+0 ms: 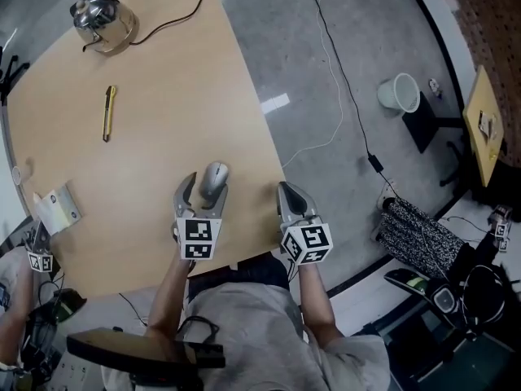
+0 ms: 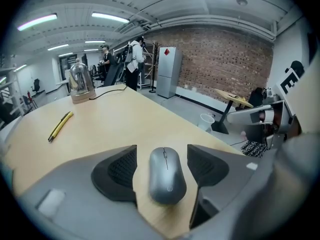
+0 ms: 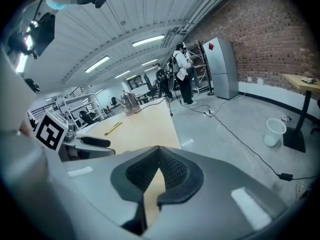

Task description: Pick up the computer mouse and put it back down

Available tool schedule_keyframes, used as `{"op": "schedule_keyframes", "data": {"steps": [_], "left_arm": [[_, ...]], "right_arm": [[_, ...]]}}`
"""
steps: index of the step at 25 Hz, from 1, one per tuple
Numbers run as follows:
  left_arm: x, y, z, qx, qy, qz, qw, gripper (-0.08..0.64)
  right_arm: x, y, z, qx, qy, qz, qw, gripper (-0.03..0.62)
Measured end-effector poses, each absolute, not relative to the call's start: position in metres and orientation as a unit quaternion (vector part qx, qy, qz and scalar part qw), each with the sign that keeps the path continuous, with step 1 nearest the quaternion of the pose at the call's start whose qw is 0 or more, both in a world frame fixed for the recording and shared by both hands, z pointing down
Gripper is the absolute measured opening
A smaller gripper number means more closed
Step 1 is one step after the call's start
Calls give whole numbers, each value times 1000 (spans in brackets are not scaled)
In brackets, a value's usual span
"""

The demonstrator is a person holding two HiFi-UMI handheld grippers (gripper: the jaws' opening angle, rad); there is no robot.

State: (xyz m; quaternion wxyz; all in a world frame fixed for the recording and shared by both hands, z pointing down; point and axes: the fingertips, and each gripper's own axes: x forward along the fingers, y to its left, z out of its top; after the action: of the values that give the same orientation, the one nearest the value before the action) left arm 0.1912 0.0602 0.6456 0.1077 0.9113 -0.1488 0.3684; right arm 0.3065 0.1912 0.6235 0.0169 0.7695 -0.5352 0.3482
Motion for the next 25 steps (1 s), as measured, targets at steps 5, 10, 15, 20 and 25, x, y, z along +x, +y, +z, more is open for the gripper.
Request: {"op": "schedule_keyframes", "data": {"steps": [5, 10, 15, 20, 25], "left_arm": [[183, 54, 618, 921, -167, 340, 95, 243], [176, 44, 578, 933, -194, 291, 86, 165], [163, 40, 549, 937, -210, 268, 81, 110], [143, 36, 517, 937, -241, 244, 73, 51], [116, 30, 495, 934, -264, 230, 63, 17]], "right_arm": [[300, 186, 607, 767, -546, 336, 15, 7], [294, 179, 591, 765, -559, 320, 18, 6], [283, 170, 575, 757, -576, 308, 22, 6], [267, 158, 551, 743, -603, 291, 25, 6], [244, 142, 532, 726, -629, 276, 28, 6]]}}
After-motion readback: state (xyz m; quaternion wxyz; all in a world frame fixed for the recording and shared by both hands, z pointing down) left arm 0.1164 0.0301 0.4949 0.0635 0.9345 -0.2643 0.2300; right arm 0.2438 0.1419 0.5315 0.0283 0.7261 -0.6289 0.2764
